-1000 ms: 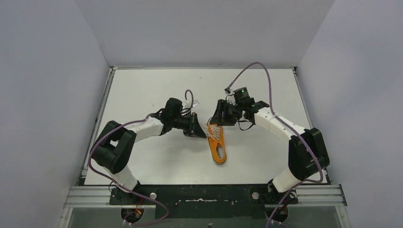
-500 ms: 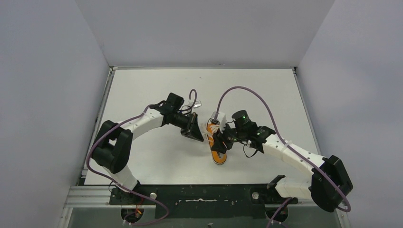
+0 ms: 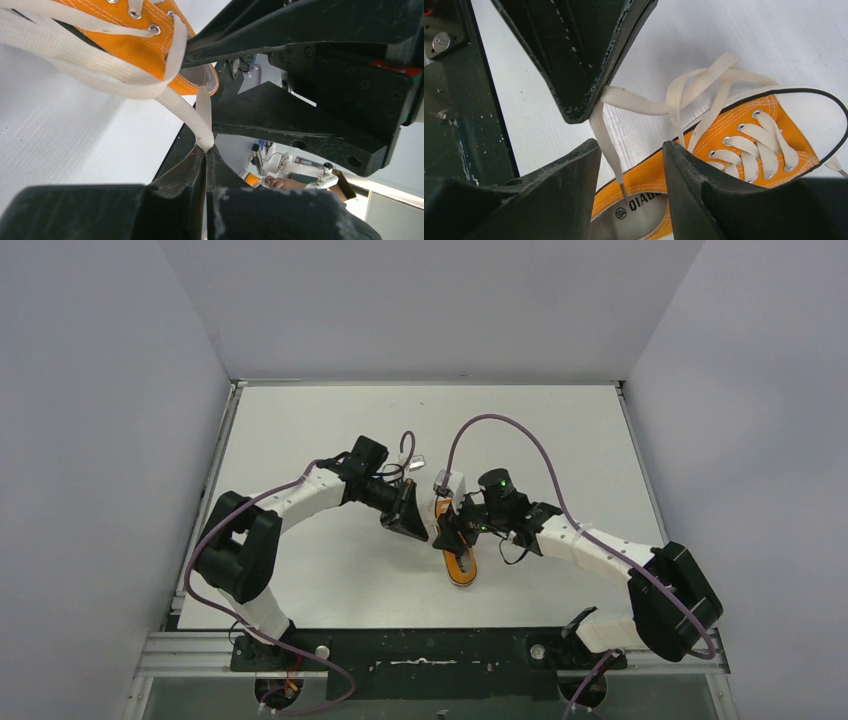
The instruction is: Tie the shoes
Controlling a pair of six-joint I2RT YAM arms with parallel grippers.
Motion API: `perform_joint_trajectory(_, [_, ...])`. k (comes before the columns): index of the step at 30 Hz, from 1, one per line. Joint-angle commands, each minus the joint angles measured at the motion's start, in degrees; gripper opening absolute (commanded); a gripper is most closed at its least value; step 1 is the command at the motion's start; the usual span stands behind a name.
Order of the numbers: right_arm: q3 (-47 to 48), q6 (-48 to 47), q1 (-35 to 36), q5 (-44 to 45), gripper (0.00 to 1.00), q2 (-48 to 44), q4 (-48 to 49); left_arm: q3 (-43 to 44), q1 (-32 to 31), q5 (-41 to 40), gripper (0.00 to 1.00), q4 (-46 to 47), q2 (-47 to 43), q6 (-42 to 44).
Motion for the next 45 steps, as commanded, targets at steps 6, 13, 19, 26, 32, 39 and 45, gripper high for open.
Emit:
perform_joint_trajectory(6, [4.8, 5.7, -0.2, 1.4, 0.00, -0.1, -0.2, 2.2, 0.3, 3.7, 0.00, 4.8, -1.0, -2.7])
perform_joint_trajectory(13, [4.8, 24.9, -0.9, 10.2, 0.00, -17.1, -22.1, 1.3, 2.0, 1.1, 0.08, 7.6, -3.2, -1.4])
perform_joint_trajectory(19, [4.9, 34.5, -1.7, 18.0, 0.00, -22.8, -32.2, -1.0, 5.4, -4.7, 0.52, 8.9, -5.9, -1.9])
perform_joint_trajectory(26, [4.9, 33.9, -2.0, 16.6, 0.00, -20.9, -33.8, 1.6, 5.8, -9.4, 0.81, 12.5, 1.5, -3.2])
perform_joint_trajectory(32, [5.4, 33.7, -2.4, 18.3, 0.00, -22.2, -36.2, 8.0, 5.7, -9.3, 0.77, 10.7, 12.0, -4.2])
perform_joint_trajectory(39, [5.5, 33.2, -3.1, 20.6, 0.00, -25.2, -40.5, 10.1, 3.2, -10.2, 0.58, 8.9, 16.3, -4.5])
perform_joint_trajectory(45, [5.7, 33.7, -3.4, 20.0, 0.00, -24.9, -40.1, 12.7, 1.7, -11.8, 0.51, 8.0, 19.5, -3.5])
